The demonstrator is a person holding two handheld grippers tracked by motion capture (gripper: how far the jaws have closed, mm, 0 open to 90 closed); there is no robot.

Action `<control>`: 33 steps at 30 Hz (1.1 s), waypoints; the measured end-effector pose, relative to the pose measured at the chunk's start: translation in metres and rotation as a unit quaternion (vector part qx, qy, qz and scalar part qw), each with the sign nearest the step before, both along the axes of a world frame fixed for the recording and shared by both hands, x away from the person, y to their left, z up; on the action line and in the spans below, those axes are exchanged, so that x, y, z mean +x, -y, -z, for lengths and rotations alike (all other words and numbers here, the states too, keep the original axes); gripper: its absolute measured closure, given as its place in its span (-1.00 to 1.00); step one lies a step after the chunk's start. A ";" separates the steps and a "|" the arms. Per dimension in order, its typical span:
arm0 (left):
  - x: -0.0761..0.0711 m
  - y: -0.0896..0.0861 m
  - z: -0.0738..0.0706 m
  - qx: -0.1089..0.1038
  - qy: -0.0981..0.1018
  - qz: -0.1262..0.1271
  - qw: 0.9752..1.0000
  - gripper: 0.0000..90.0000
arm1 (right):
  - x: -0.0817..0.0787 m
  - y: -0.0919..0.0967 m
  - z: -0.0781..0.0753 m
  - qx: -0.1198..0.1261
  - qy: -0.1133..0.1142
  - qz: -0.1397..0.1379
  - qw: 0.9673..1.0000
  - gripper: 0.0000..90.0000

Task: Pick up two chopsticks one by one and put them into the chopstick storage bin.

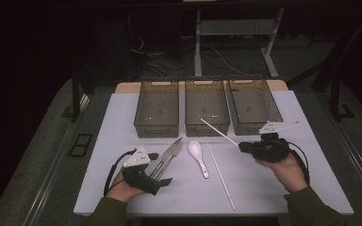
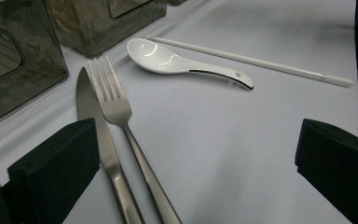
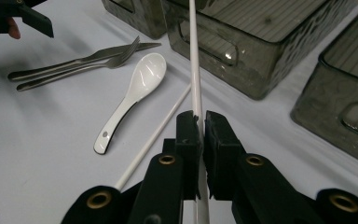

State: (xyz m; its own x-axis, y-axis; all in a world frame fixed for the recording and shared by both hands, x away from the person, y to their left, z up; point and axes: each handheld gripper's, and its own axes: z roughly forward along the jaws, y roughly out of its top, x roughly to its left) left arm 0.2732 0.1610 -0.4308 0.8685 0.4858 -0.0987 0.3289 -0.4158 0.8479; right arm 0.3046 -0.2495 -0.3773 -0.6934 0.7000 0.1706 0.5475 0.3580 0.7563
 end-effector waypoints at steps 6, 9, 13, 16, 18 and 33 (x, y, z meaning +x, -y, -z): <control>0.000 0.000 0.000 0.004 0.002 0.002 1.000 -1.00 | 0.009 -0.015 -0.005 0.000 0.004 -0.003 1.000 0.88; 0.000 0.001 0.000 0.004 0.002 0.002 1.000 -1.00 | 0.015 -0.023 -0.007 0.000 0.007 -0.005 1.000 0.88; 0.000 0.001 0.000 0.003 0.000 0.001 1.000 -1.00 | 0.024 -0.034 -0.011 0.007 0.004 -0.002 1.000 0.88; 0.000 0.001 0.000 -0.002 0.001 0.000 1.000 -1.00 | 0.030 -0.044 -0.014 0.010 0.001 -0.005 1.000 0.88; 0.000 0.001 0.000 -0.002 -0.001 -0.001 1.000 -1.00 | 0.034 -0.050 -0.015 0.010 0.000 -0.009 1.000 0.88; -0.001 0.003 -0.001 -0.003 0.002 -0.001 1.000 -1.00 | 0.064 -0.092 -0.027 -0.006 0.002 -0.009 1.000 0.88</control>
